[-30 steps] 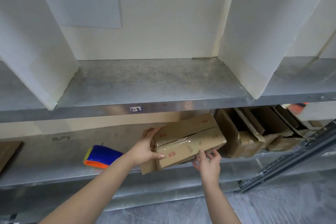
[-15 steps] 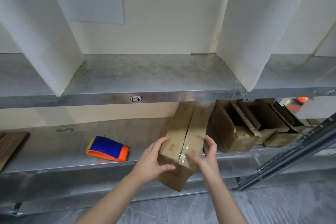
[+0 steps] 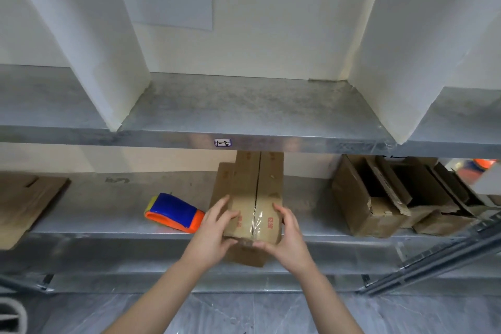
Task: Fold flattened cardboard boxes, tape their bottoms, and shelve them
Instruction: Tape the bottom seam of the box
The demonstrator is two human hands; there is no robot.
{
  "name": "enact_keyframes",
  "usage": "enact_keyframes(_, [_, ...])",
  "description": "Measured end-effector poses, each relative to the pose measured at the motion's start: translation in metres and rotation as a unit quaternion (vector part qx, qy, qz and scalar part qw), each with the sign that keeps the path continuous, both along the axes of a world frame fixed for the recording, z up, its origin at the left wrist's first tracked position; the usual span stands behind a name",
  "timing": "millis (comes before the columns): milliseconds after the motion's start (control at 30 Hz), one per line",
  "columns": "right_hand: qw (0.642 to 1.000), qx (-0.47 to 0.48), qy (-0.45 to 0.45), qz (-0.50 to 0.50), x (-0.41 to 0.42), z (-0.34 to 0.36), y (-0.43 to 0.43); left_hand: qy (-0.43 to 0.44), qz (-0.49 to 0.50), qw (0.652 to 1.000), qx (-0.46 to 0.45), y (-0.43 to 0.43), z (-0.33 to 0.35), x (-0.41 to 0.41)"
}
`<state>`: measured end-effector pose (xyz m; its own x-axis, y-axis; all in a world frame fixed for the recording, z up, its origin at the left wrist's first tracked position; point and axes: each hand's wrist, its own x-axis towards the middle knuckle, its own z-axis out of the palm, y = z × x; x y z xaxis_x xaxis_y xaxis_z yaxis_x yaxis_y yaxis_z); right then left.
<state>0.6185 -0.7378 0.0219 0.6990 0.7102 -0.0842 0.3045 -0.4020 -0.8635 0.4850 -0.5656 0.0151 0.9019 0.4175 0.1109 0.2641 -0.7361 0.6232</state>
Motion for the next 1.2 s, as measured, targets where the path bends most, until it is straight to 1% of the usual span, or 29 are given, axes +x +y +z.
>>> enact_keyframes(100, [0.999,-0.031,-0.023,0.009,0.000,-0.009,0.004,0.030,-0.024,0.999,-0.002,0.006,-0.004,0.003])
enact_keyframes(200, [0.998,-0.048,-0.043,0.023,-0.002,-0.016,0.004,0.017,-0.026,0.999,-0.020,0.006,-0.010,0.001])
enact_keyframes(333, [0.997,-0.041,-0.071,-0.001,-0.006,-0.018,-0.001,0.001,-0.019,0.998,-0.053,-0.003,-0.015,-0.003])
enact_keyframes(433, [0.997,-0.037,-0.070,0.001,-0.007,-0.015,-0.016,0.002,-0.024,0.997,-0.079,-0.014,-0.018,-0.009])
enact_keyframes(500, [0.997,-0.046,-0.064,0.007,-0.008,-0.013,-0.028,0.010,-0.031,0.996,-0.084,-0.023,-0.020,-0.012])
enact_keyframes(633, [0.996,-0.066,-0.058,0.006,-0.010,-0.012,-0.044,0.011,-0.025,0.992,-0.123,-0.038,-0.022,-0.016])
enact_keyframes(767, [0.996,-0.083,-0.038,0.006,-0.006,-0.007,-0.039,0.022,-0.024,0.991,-0.133,-0.034,-0.019,-0.010])
enact_keyframes(867, [0.996,-0.077,-0.031,-0.004,0.005,0.001,-0.031,0.026,-0.025,0.990,-0.133,-0.025,-0.006,0.002])
enact_keyframes(1067, [0.994,-0.074,-0.073,-0.016,0.001,0.002,-0.017,0.040,-0.032,0.993,-0.105,-0.009,0.001,0.009])
enact_keyframes(1200, [0.994,-0.067,-0.085,-0.010,-0.010,-0.008,-0.021,0.079,-0.055,0.995,0.018,-0.009,-0.001,0.000])
